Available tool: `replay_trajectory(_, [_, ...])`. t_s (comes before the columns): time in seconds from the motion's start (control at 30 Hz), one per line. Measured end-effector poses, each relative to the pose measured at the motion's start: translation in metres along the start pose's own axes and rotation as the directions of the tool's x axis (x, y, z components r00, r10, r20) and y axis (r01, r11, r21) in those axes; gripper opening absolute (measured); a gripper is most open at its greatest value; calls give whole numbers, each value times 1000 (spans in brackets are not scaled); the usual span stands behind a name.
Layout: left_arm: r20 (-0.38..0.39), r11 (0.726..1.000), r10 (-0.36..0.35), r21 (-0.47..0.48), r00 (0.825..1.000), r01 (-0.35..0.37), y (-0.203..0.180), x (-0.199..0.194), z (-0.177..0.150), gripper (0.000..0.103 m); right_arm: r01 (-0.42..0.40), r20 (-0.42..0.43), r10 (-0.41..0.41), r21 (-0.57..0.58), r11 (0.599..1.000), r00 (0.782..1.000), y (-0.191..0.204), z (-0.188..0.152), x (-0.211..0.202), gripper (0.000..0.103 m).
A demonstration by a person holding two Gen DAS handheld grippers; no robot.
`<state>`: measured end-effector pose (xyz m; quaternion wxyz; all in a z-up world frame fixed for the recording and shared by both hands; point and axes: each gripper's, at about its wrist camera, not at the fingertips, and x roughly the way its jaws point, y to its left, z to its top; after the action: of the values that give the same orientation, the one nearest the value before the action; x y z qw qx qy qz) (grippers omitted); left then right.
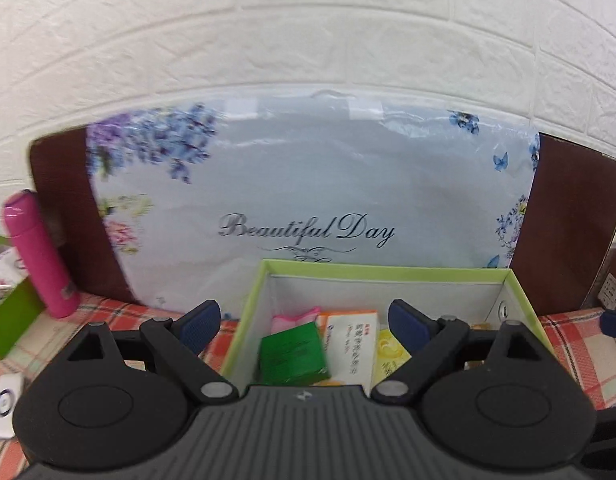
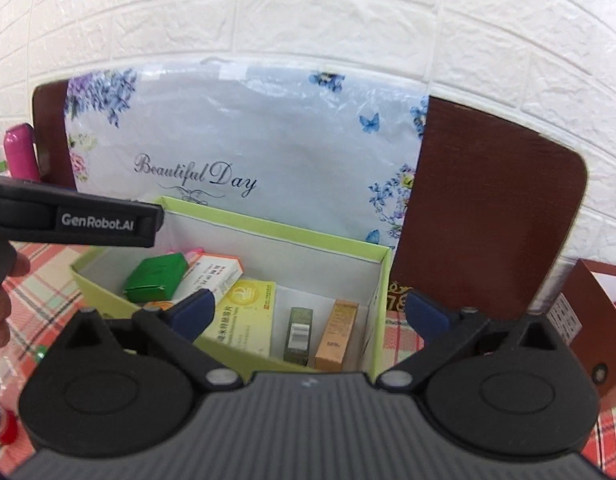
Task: Organize objects
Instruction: 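Lower the green box with the left tool while the right tool lowers the gold box into the lime-green box, then withdraw both open tools from the lime-green box back over the table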
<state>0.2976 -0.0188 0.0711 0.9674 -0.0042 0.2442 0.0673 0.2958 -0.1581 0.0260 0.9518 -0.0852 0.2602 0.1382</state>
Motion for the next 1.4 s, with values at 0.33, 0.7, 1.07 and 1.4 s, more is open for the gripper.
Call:
replay_trajectory(0.33, [-27, 999, -31, -24, 999, 31, 14, -94, -45, 94, -31, 70, 27, 59, 998, 997, 12, -41, -111, 103])
replay_trajectory(0.7, [-84, 998, -66, 3, 994, 67, 19, -145, -106, 94, 15, 44, -19, 93, 996, 999, 31, -103, -162, 103])
replay_trajectory(1.07, [-141, 998, -61, 14, 988, 64, 28, -159, -146, 94, 1, -36, 4, 116, 993, 999, 51, -151, -166, 103])
replay_trajectory(1.4, [-189, 995, -89, 28, 978, 95, 44, -160, -176, 94, -2, -128, 17, 114, 993, 992, 62, -180, -155, 103])
